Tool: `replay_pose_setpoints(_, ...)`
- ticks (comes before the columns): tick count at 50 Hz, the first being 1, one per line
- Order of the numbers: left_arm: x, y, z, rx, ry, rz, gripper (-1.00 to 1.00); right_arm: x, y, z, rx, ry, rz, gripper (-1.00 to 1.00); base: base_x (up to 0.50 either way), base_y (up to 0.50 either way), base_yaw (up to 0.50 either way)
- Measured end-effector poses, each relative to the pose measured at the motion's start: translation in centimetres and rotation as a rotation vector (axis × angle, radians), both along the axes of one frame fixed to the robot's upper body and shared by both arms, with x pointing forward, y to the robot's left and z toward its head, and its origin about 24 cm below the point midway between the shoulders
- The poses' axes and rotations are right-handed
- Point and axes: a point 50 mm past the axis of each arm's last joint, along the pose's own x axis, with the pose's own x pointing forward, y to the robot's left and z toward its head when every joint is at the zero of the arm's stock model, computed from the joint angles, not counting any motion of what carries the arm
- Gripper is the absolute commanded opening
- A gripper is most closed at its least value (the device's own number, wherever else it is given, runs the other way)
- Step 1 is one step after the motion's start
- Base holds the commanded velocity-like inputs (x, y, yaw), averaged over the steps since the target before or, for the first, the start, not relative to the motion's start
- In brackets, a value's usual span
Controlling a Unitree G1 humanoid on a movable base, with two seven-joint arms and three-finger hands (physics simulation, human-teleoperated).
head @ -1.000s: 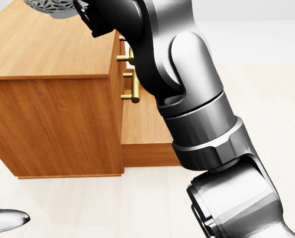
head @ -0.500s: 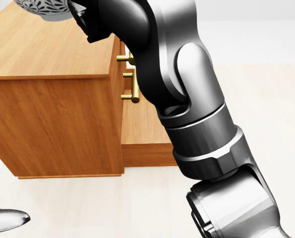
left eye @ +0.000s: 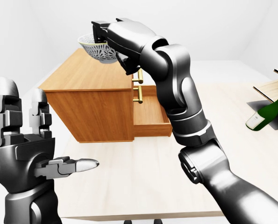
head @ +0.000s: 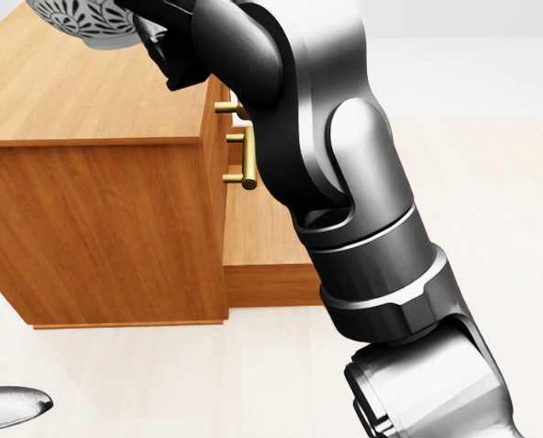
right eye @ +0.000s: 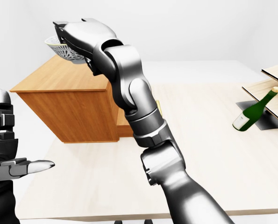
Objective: Put the bowl on top of the cabinet.
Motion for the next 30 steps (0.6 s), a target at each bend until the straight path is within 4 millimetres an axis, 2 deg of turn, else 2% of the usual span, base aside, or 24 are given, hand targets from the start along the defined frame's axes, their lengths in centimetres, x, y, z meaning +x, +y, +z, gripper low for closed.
replay_pose_setpoints(11, -0.02, 0.03, 0.00, -0.001, 0.000, 0.000, 1.00, -0.16, 0.05, -0.28, 0.003, -0.001, 0.001, -1.00, 0.00, 0.00, 0.00)
replay_pose_setpoints(13, -0.01, 0.04, -0.01, -0.001, 0.000, 0.000, 1.00, -0.18, 0.05, -0.29, 0.003, -0.002, 0.001, -0.65, 0.00, 0.00, 0.00)
replay_pose_setpoints(14, -0.01, 0.04, -0.01, -0.001, 0.000, 0.000, 1.00, -0.20, 0.05, -0.28, 0.001, -0.005, 0.000, -0.60, 0.00, 0.00, 0.00)
replay_pose_setpoints(15, 0.00, 0.04, -0.02, -0.001, 0.000, 0.000, 1.00, -0.21, 0.05, -0.27, 0.000, -0.007, -0.002, 0.10, 0.00, 0.00, 0.00)
replay_pose_setpoints(16, 0.00, 0.04, -0.02, -0.001, 0.001, -0.001, 1.00, -0.21, 0.04, -0.27, -0.001, -0.009, -0.004, 1.00, 0.00, 0.00, 0.00)
replay_pose_setpoints(30, -0.02, 0.01, -0.02, 0.000, 0.001, -0.002, 1.00, -0.18, -0.12, -0.04, -0.002, -0.020, -0.028, 1.00, 0.00, 0.00, 0.00)
